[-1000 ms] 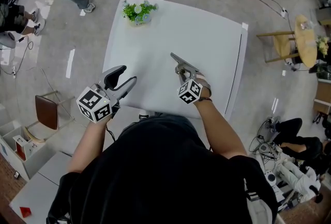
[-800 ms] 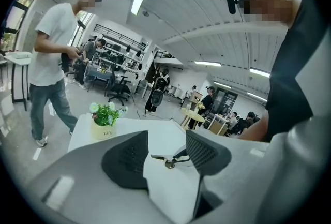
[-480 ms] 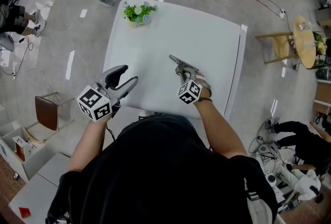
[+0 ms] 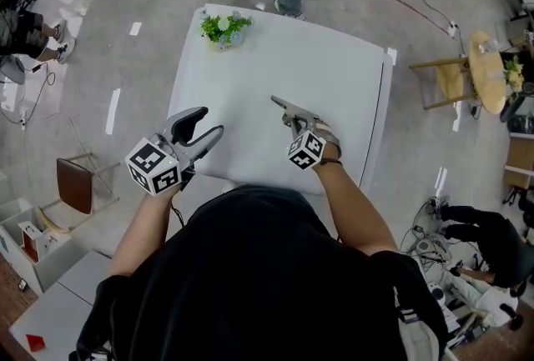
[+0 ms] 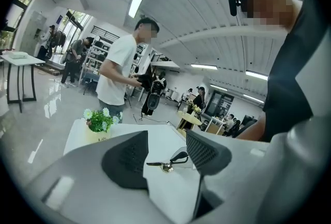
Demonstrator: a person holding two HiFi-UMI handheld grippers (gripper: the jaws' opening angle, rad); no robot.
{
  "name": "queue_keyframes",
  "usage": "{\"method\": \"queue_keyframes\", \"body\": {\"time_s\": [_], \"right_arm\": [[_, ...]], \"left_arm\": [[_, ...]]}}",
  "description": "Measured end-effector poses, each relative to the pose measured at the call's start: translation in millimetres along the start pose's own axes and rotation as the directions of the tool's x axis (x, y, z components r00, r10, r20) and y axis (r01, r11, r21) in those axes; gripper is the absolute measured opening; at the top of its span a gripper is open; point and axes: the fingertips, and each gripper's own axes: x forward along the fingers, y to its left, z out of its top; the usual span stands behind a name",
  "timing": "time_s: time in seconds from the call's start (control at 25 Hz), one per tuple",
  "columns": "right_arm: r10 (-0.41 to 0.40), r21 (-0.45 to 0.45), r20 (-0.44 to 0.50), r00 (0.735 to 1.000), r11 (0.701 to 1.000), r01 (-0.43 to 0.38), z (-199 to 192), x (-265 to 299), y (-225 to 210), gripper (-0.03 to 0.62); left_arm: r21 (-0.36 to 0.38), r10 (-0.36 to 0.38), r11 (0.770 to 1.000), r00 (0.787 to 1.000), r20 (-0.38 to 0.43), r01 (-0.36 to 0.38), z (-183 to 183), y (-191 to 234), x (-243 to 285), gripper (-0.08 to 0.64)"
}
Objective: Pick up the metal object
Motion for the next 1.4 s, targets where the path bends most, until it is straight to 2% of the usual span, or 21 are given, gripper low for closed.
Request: {"method": "queue_keyframes", "body": {"time_s": [0.8,1.4], "right_arm": [[-0.039,-0.035,0.004,0.999,0.999,0.039,3,-6,-23,0.035],[-0.036,0.003,-0.017,0.999,0.999,0.036,0,-10,-29,0.026]], "left_arm": [[0.014,0.01,1.0,1.0,0.009,-0.01,12,-2,-3,0.222],[0.008,0.012,1.0,1.0,0.006,-0.012,10,-3,-5,0.222]]}}
